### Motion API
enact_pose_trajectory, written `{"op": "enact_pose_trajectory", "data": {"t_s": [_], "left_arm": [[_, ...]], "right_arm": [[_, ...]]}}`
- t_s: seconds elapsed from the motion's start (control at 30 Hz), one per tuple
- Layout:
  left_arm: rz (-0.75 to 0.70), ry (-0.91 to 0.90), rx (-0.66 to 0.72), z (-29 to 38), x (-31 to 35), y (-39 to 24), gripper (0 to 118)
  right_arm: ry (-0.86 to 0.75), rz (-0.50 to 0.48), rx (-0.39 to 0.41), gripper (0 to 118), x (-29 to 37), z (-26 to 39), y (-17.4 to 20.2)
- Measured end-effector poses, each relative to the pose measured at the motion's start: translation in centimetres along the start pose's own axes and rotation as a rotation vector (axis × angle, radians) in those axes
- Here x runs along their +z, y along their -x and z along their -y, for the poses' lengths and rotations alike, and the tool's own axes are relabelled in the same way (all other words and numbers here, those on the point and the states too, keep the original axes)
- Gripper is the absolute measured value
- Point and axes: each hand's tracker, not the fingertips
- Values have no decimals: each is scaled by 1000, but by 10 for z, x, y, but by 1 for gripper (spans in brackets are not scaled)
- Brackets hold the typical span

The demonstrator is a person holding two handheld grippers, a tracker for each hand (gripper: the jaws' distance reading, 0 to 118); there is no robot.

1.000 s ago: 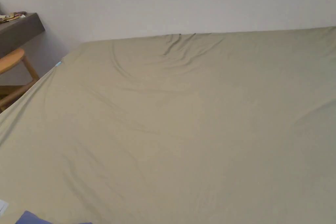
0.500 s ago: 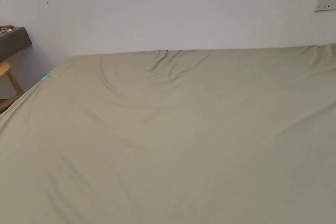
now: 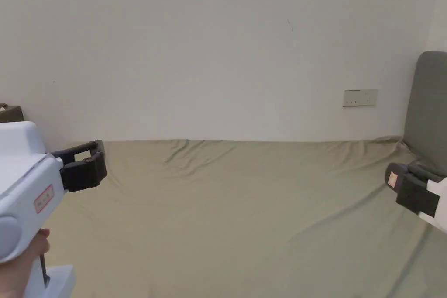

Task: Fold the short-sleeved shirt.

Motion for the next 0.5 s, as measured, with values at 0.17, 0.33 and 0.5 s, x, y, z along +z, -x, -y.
{"op": "enact_pose_trajectory", "data": {"t_s": [0.17,0.33,0.5], "left_arm": [[35,-59,-35,-13,44,-71,69],[83,-66,-25,-20,53,-101,16],[110,-74,-56,-30,62,-107,0]], "right_arm": [[-171,79,197,0,46,-39,26],[-185,63,199,0,66,-44,31],[-192,75,219,0,75,-40,31]]}}
